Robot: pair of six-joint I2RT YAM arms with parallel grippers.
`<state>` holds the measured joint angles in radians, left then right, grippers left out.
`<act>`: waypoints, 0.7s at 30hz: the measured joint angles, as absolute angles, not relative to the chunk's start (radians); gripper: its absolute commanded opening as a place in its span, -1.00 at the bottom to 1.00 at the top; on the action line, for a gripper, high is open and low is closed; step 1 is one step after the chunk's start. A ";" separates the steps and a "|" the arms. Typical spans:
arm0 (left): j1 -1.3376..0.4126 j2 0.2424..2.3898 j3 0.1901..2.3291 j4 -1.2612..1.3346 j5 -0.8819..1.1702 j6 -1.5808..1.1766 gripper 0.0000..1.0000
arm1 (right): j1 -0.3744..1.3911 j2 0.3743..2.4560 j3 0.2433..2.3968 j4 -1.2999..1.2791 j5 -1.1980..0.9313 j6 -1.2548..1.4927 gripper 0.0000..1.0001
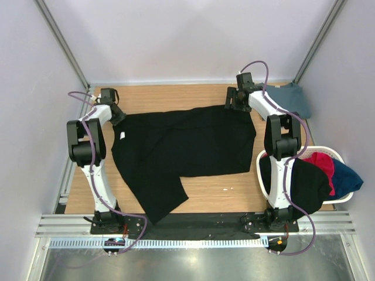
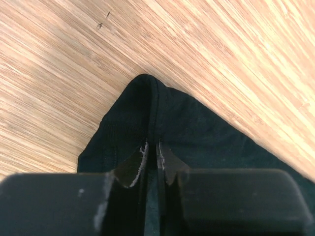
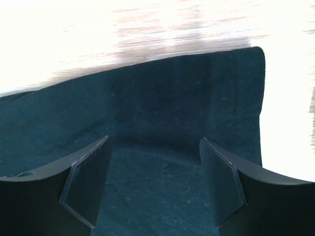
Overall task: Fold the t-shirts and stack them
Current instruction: Fold the tshirt
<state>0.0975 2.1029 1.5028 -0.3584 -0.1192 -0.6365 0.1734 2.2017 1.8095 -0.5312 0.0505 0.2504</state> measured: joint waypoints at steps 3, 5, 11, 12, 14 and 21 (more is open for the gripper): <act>0.097 2.101 1.502 -0.362 -0.123 -0.616 -0.87 | 0.175 2.204 1.810 -0.537 0.055 0.251 0.55; 0.097 2.094 1.498 -0.373 -0.135 -0.601 -0.88 | 0.176 2.206 1.810 -0.538 0.058 0.252 0.55; 0.098 2.032 1.465 -0.410 -0.194 -0.544 -0.89 | 0.176 2.217 1.810 -0.543 0.066 0.262 0.55; 0.099 2.024 1.461 -0.414 -0.200 -0.539 -0.89 | 0.176 2.221 1.810 -0.545 0.068 0.263 0.56; 0.101 2.014 1.457 -0.421 -0.213 -0.533 -0.88 | 0.176 2.229 1.810 -0.548 0.070 0.266 0.55; 0.110 2.014 1.458 -0.425 -0.218 -0.513 -0.81 | 0.180 2.262 1.810 -0.561 0.128 0.287 0.52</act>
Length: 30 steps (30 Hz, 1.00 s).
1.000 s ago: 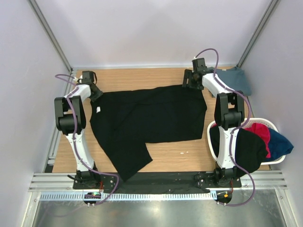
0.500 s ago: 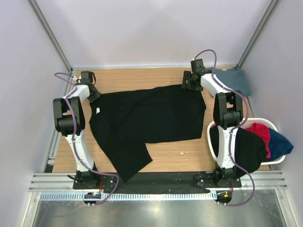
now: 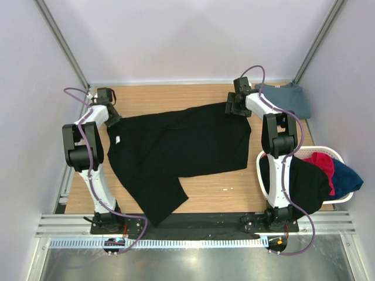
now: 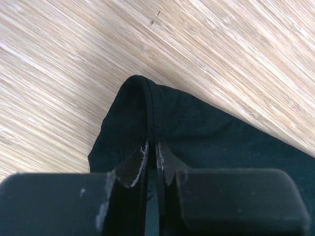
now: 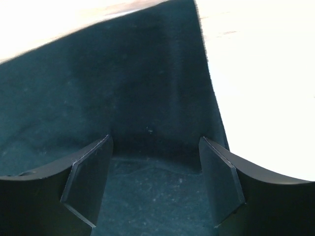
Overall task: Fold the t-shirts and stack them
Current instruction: Fold the tshirt
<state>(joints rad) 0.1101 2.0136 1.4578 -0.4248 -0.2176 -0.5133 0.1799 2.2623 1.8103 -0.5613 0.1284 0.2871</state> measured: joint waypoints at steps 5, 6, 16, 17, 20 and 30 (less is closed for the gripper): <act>0.112 2.027 1.483 -0.432 -0.207 -0.479 -0.74 | 0.184 2.291 1.854 -0.585 0.228 0.342 0.47; 0.112 2.031 1.493 -0.432 -0.204 -0.472 -0.71 | 0.184 2.299 1.864 -0.591 0.246 0.353 0.47; 0.114 2.053 1.585 -0.463 -0.155 -0.405 0.28 | 0.183 2.310 1.908 -0.640 0.304 0.397 0.39; 0.114 2.044 1.580 -0.481 -0.154 -0.406 0.32 | 0.183 2.310 1.909 -0.646 0.303 0.398 0.39; 0.109 1.982 1.544 -0.541 -0.154 -0.406 0.38 | 0.183 2.304 1.909 -0.673 0.300 0.405 0.39; -0.101 1.700 1.443 -0.604 -0.093 -0.383 0.19 | 0.183 2.276 1.955 -0.752 0.299 0.462 0.14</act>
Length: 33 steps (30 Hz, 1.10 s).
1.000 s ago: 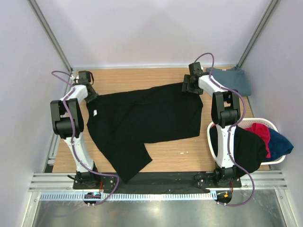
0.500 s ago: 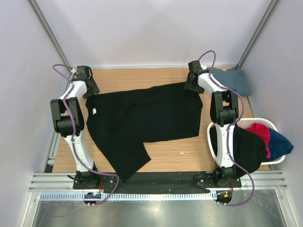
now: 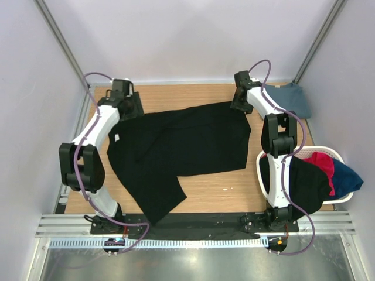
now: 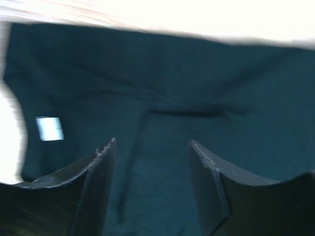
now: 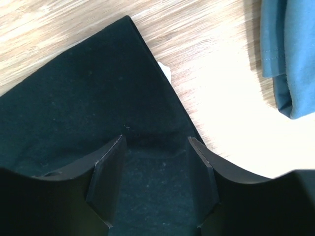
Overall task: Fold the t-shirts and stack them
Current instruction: Fold the tshirt
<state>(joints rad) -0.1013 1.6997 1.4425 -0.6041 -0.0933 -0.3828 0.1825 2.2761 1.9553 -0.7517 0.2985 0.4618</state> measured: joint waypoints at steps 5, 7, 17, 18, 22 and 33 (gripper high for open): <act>-0.181 1.773 1.438 -0.594 -0.023 -0.384 0.17 | 0.183 2.276 1.958 -0.775 0.312 0.480 -0.03; -0.182 1.798 1.424 -0.591 -0.003 -0.384 0.16 | 0.183 2.276 1.958 -0.785 0.317 0.486 -0.09; -0.176 1.809 1.326 -0.556 0.064 -0.384 0.13 | 0.183 2.279 1.899 -0.786 0.330 0.505 -0.24; -0.176 1.809 1.320 -0.554 0.067 -0.384 0.12 | 0.183 2.280 1.896 -0.784 0.334 0.502 -0.25; -0.176 1.809 1.303 -0.540 0.073 -0.384 0.11 | 0.183 2.300 1.896 -0.771 0.372 0.469 -0.40; -0.176 1.820 1.291 -0.502 0.044 -0.384 0.15 | 0.191 2.308 1.882 -0.719 0.437 0.383 -0.42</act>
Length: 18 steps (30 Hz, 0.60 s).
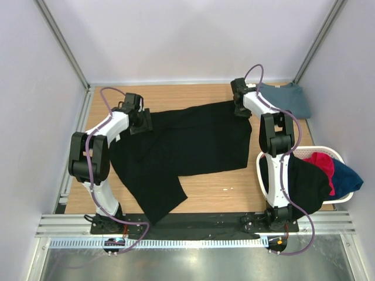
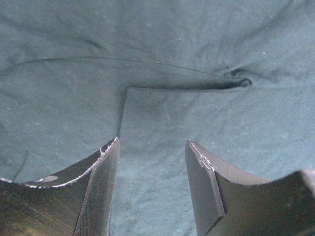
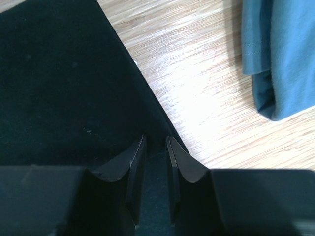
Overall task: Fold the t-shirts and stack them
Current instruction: Fold the tshirt
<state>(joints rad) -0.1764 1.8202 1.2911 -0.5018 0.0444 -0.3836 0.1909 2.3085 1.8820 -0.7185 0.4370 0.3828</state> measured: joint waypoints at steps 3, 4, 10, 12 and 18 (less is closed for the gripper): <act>-0.176 1.820 1.284 -0.482 0.030 -0.389 0.17 | 0.191 2.308 1.882 -0.718 0.450 0.363 -0.30; -0.176 1.819 1.281 -0.476 0.027 -0.391 0.18 | 0.191 2.308 1.882 -0.718 0.453 0.360 -0.26; -0.176 1.808 1.256 -0.461 0.019 -0.397 0.21 | 0.188 2.305 1.882 -0.707 0.466 0.349 0.17; -0.176 1.798 1.256 -0.460 0.011 -0.398 0.23 | 0.187 2.299 1.879 -0.691 0.465 0.353 0.32; -0.176 1.759 1.255 -0.456 0.012 -0.412 0.25 | 0.186 2.234 1.858 -0.642 0.453 0.373 0.59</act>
<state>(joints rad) -0.1761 1.7592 1.2552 -0.4564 0.0116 -0.4118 0.1864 2.2345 1.8584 -0.6422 0.4534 0.3733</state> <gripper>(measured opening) 0.619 0.786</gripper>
